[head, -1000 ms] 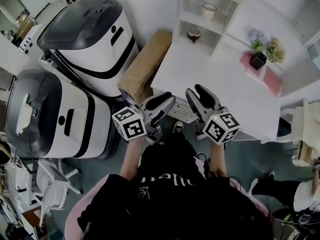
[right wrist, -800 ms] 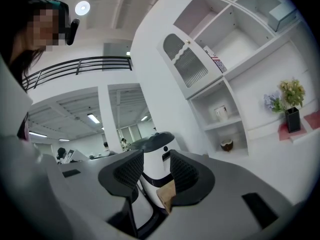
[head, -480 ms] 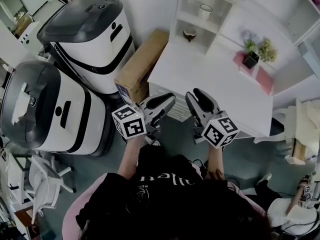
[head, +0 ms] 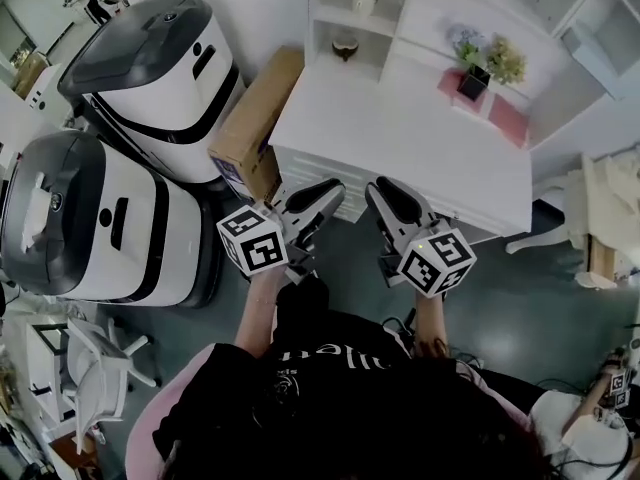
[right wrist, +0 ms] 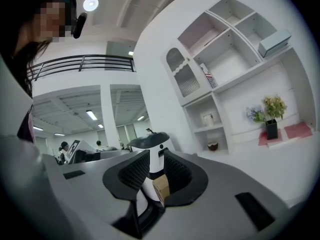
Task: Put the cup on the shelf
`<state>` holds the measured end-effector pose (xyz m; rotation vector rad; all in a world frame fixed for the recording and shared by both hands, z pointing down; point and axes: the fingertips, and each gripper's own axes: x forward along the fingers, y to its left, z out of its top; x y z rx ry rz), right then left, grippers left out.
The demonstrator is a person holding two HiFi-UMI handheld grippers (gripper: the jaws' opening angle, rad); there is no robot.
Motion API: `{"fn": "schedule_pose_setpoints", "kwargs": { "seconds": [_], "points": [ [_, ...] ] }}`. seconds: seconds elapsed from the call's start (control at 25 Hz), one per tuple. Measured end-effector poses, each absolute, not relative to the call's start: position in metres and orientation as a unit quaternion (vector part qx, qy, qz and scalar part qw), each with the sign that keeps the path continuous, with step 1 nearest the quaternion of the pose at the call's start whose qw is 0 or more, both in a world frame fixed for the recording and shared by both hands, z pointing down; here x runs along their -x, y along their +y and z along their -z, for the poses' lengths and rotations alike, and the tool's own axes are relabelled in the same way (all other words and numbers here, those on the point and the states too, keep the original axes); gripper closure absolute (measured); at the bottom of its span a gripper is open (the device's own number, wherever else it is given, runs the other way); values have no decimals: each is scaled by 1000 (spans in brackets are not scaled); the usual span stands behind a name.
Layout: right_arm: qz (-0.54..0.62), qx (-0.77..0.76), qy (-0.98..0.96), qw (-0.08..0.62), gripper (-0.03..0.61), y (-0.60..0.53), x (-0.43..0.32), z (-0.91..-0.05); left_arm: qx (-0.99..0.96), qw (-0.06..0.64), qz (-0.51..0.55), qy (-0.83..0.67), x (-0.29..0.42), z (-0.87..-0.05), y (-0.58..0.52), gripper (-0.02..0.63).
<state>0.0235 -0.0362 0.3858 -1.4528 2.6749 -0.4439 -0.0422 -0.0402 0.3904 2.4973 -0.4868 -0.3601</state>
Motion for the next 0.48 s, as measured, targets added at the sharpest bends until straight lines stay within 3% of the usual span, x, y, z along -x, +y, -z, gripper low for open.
{"fn": "schedule_pose_setpoints", "kwargs": {
  "seconds": [0.48],
  "points": [
    [167, 494, 851, 65, 506, 88, -74, -404, -939, 294, 86, -158, -13, -417, 87, 552]
  ]
}}
